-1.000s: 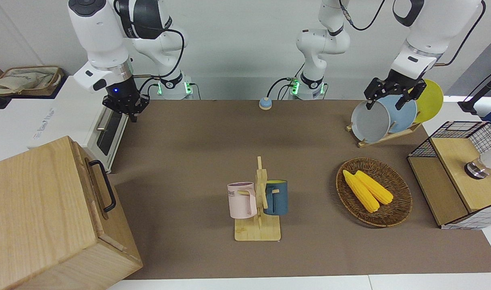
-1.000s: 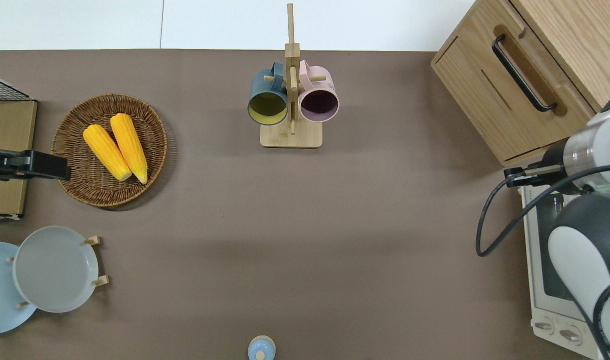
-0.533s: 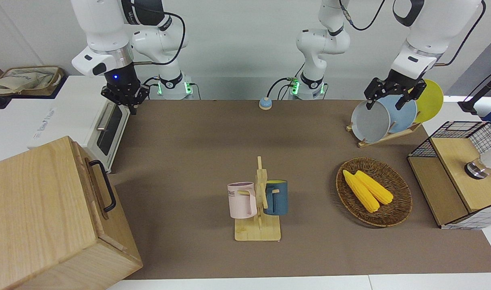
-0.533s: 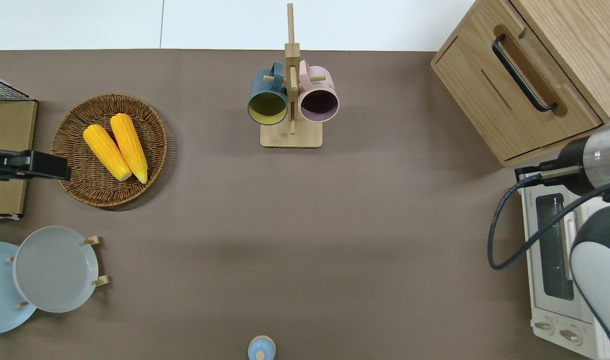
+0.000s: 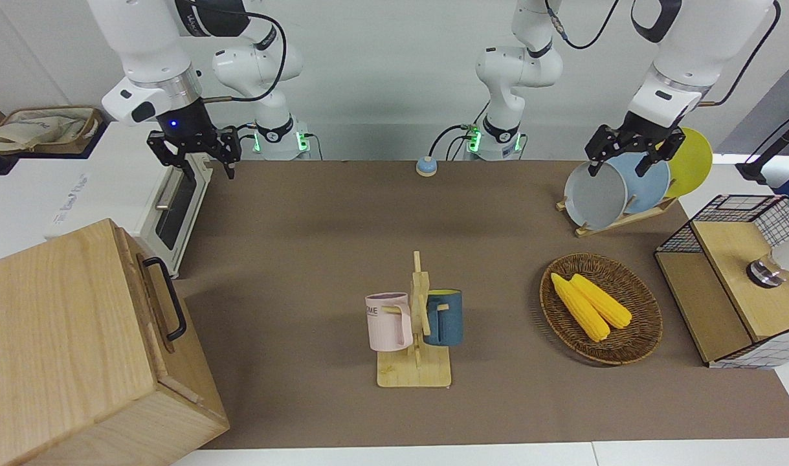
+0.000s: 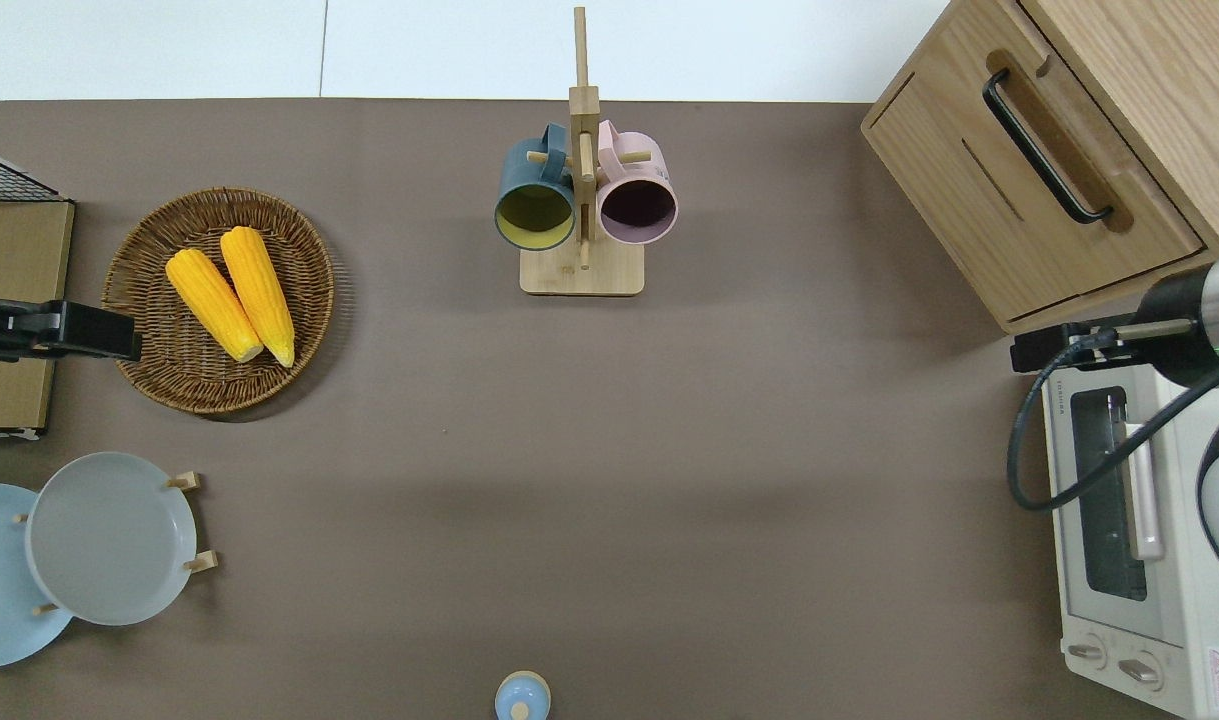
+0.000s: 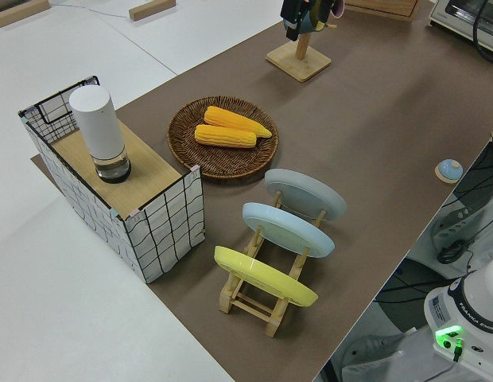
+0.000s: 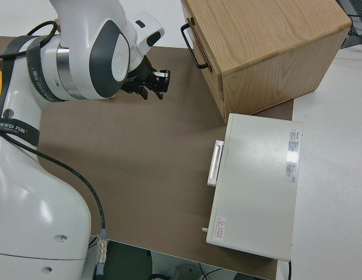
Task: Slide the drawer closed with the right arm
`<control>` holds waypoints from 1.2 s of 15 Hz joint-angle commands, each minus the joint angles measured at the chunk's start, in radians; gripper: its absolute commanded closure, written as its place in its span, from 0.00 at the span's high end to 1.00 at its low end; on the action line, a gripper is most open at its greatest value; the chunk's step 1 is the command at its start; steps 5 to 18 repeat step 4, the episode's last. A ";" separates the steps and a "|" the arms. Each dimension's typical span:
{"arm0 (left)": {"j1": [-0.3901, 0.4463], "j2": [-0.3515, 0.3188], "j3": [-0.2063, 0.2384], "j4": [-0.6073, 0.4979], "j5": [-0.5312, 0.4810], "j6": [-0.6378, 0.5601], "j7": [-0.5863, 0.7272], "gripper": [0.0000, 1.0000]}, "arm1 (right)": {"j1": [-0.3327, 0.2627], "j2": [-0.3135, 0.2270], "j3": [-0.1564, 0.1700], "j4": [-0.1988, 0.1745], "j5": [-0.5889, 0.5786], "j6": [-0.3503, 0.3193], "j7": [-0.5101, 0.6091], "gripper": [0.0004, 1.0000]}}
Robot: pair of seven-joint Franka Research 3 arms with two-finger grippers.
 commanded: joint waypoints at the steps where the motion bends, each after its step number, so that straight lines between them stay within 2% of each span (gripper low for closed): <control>1: -0.017 0.012 0.016 0.020 0.014 0.001 0.006 1.00 | -0.016 0.034 0.004 0.060 0.017 -0.048 -0.002 0.99; 18: -0.017 0.012 0.016 0.020 0.015 0.001 0.004 1.00 | -0.012 0.035 0.005 0.061 0.008 -0.050 -0.002 0.99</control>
